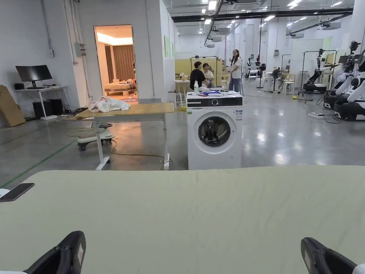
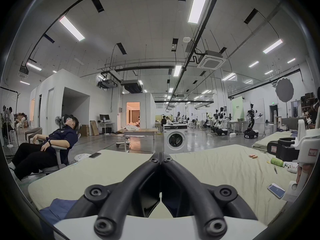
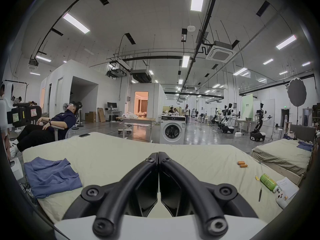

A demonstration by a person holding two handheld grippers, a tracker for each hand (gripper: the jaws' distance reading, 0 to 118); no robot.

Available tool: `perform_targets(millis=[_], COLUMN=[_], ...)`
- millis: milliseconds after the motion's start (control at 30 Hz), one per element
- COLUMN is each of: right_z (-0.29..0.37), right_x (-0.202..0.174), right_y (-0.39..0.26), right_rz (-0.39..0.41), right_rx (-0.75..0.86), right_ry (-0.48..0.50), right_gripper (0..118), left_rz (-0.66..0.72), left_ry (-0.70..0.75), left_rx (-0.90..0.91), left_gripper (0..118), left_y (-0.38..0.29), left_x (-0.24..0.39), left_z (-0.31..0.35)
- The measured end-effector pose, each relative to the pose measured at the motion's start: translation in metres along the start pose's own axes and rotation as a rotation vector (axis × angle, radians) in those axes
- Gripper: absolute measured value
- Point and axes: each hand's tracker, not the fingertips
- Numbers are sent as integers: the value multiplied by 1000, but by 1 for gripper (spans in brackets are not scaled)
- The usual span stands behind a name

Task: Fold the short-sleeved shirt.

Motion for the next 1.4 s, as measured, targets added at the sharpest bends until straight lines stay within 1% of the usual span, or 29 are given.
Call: perform_targets(millis=[200,400,500,567,633,700,833,867,900,933,967,1000,1067,1133,1167,1200,1267,1333,1367,1400], right_z=[-1,-2,0,1,0,0,-1,-2,-2,-3,-4,-5,-6,-4,-2,1,8,13,16,18], right_x=[3,5,5,1,-2,-5,-3,-3,-4,-7,-12,-17,-28,-36,-38,-40,-43,-44,-46,-48], right_y=[0,-1,-2,-2,-2,-2,2,3,4,3,1,-4,-23,-48,-60,-72,-93,-109,-116,-119], right_rz=[-35,-27,-47,-28,20,45,78,126,200,311,454,616,935,1250,1376,1472,1606,1694,1712,1702], right_rx=[-4,-15,-3,6,0,1,-18,-26,-28,-31,-43,-54,-62,-58,-47,-32,-25,-8,-26,-56], right_ry=[7,-11,6,-13,-22,-29,-38,-34,-47,-71,-94,-98,-94,-56,-26,7,91,156,184,206], right_gripper=[0,0,0,0,0,0,0,0,0,0,0,0,0,0,0,0,0,0,0,0], left_rz=[3,14,8,7,5,-14,-131,-187,-277,-391,-547,-725,-1007,-1201,-1268,-1324,-1427,-1498,-1508,-1467], left_ry=[0,4,6,3,6,8,23,18,10,4,4,-12,-43,-107,-150,-189,-264,-302,-322,-302], left_rx=[0,-7,-10,-9,-12,-14,-26,-28,-23,-26,-34,-44,-72,-116,-126,-152,-182,-180,-155,-156], left_gripper=[0,0,0,0,0,0,0,0,0,0,0,0,0,0,0,0,0,0,0,0], left_y=[0,2,2,3,3,3,3,3,1,-1,-7,-17,-42,-71,-85,-98,-119,-132,-135,-132], left_x=[-1,-2,-2,-2,-2,-1,2,3,7,12,19,25,35,39,40,42,47,51,50,50], left_z=[-1,-3,-2,-3,-3,-3,-5,-4,-3,-2,-2,-1,1,5,7,10,14,16,17,16])
